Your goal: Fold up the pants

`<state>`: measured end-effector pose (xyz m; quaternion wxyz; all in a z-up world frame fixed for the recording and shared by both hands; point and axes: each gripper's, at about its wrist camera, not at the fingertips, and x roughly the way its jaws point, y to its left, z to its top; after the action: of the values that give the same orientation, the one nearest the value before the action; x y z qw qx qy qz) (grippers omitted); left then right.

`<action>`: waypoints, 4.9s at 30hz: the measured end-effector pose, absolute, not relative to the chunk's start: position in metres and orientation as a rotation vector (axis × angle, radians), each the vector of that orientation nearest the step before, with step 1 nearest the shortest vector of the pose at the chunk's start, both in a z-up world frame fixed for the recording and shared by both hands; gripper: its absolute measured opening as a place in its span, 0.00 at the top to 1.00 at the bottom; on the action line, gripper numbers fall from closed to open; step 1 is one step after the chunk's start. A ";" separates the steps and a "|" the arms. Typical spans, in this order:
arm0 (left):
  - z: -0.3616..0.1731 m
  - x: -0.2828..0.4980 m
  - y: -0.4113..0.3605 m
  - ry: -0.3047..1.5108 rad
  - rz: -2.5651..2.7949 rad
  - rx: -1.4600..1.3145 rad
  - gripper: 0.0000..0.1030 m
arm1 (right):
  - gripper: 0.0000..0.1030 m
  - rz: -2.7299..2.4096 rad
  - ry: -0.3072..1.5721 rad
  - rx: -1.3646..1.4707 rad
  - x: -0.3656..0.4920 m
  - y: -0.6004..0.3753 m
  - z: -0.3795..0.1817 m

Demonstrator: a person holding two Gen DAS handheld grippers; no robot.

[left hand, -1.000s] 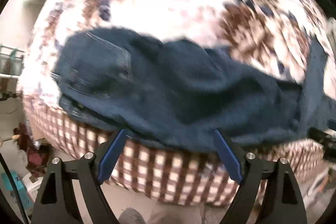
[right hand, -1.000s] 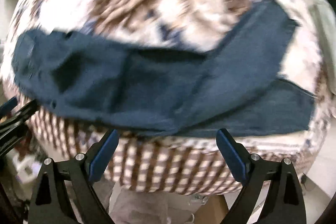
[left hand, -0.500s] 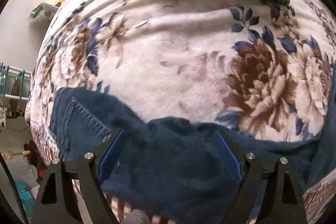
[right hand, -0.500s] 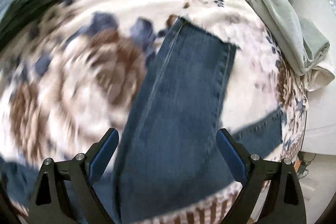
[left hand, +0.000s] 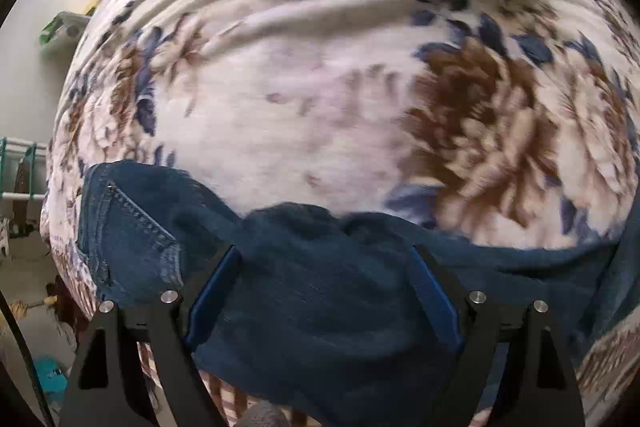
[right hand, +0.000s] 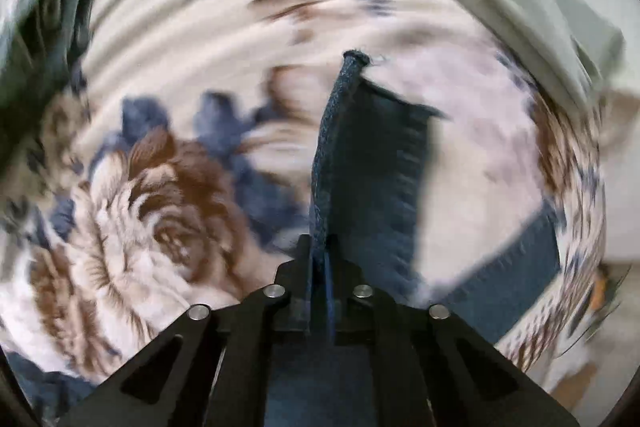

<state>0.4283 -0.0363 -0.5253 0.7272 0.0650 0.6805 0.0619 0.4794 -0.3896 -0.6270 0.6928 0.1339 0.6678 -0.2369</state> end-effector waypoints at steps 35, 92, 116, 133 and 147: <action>-0.518 0.402 -0.212 1.511 -0.142 0.315 0.18 | 0.51 -0.843 1.203 0.950 0.220 -0.630 -0.647; -0.511 0.391 -0.249 1.452 -0.109 0.242 0.18 | 0.39 -0.640 1.383 0.896 0.316 -0.682 -0.655; -0.519 0.365 -0.272 1.458 -0.132 0.293 0.18 | 0.95 -0.789 1.162 0.984 0.231 -0.641 -0.638; -0.476 0.356 -0.146 1.365 -0.010 0.103 0.18 | 0.28 -0.619 1.365 0.797 0.243 -0.559 -0.619; -0.495 0.357 0.235 1.447 0.480 -0.379 0.18 | 0.28 -0.167 1.651 0.708 0.329 -0.199 -0.662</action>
<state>0.3567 0.2347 -0.4950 0.7071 -0.1708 0.6512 0.2163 0.3292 -0.1993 -0.6615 0.6198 0.3079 0.7181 -0.0728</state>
